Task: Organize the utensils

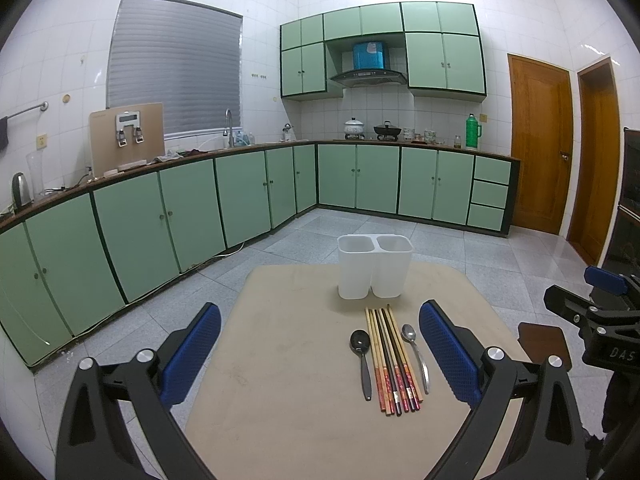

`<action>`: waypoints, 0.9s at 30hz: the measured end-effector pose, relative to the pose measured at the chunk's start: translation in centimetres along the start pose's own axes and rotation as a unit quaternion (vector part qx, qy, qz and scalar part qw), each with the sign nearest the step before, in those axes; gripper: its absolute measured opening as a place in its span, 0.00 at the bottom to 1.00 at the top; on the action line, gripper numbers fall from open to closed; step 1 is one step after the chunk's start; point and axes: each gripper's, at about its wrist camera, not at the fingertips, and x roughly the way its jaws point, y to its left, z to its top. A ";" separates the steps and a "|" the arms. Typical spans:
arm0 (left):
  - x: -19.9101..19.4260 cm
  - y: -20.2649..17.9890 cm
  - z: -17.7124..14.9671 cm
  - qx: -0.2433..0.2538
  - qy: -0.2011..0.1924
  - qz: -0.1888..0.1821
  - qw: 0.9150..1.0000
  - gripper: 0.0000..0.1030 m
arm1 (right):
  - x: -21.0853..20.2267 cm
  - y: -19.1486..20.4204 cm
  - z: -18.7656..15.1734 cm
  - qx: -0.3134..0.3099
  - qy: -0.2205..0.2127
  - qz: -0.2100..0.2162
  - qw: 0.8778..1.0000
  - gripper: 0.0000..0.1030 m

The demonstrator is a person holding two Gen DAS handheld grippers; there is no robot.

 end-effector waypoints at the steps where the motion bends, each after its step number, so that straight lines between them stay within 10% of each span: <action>1: 0.0 0.0 0.0 0.000 0.000 0.000 1.000 0.94 | 0.1 0.0 0.0 0.000 0.000 0.000 1.000 0.95; 27: 1.3 -0.7 -0.8 0.001 0.012 0.003 1.000 0.94 | 1.2 0.1 -0.6 0.002 0.011 -0.001 1.000 0.95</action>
